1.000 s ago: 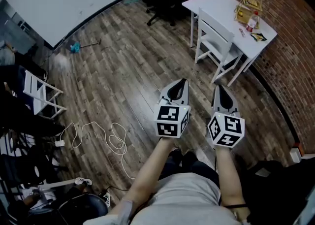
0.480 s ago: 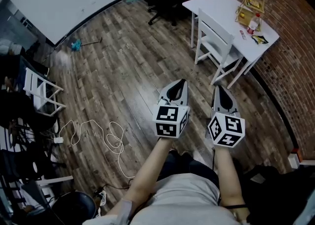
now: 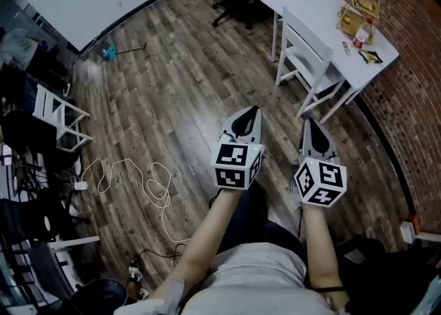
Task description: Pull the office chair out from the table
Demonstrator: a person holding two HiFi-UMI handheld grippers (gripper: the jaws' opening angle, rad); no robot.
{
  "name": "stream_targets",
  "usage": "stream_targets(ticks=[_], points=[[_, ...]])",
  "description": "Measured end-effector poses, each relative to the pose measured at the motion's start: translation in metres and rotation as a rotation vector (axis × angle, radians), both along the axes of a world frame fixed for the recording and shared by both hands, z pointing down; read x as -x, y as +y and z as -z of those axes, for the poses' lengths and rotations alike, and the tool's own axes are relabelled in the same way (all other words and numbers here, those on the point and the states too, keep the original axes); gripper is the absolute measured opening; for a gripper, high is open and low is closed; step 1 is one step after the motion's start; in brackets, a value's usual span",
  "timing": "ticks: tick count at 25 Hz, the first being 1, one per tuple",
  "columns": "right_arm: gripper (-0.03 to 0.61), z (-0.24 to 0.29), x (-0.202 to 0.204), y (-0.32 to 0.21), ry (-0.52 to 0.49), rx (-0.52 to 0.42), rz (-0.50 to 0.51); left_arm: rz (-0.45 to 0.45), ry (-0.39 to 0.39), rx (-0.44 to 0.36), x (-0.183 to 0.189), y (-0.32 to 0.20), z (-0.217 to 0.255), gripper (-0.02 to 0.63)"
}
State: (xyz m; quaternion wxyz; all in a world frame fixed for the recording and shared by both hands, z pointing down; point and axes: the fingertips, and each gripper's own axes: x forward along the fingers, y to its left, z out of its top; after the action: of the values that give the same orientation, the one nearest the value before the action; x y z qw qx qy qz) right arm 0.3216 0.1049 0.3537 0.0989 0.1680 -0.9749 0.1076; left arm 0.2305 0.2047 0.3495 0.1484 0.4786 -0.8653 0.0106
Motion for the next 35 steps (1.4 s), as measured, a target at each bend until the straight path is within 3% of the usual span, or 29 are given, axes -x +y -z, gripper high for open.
stream_targets(ticks=[8,23,35], points=[[0.015,-0.004,0.057,-0.028,0.018,-0.005,-0.016,-0.03,0.012,-0.002,0.062,-0.034,-0.004,0.014],[0.015,-0.005,0.228,-0.085,0.044,-0.002,-0.117,-0.175,0.003,0.014,0.235,-0.101,-0.002,0.014],[0.015,-0.024,0.286,-0.116,0.091,0.019,-0.133,-0.24,0.05,0.031,0.285,-0.149,-0.024,0.014]])
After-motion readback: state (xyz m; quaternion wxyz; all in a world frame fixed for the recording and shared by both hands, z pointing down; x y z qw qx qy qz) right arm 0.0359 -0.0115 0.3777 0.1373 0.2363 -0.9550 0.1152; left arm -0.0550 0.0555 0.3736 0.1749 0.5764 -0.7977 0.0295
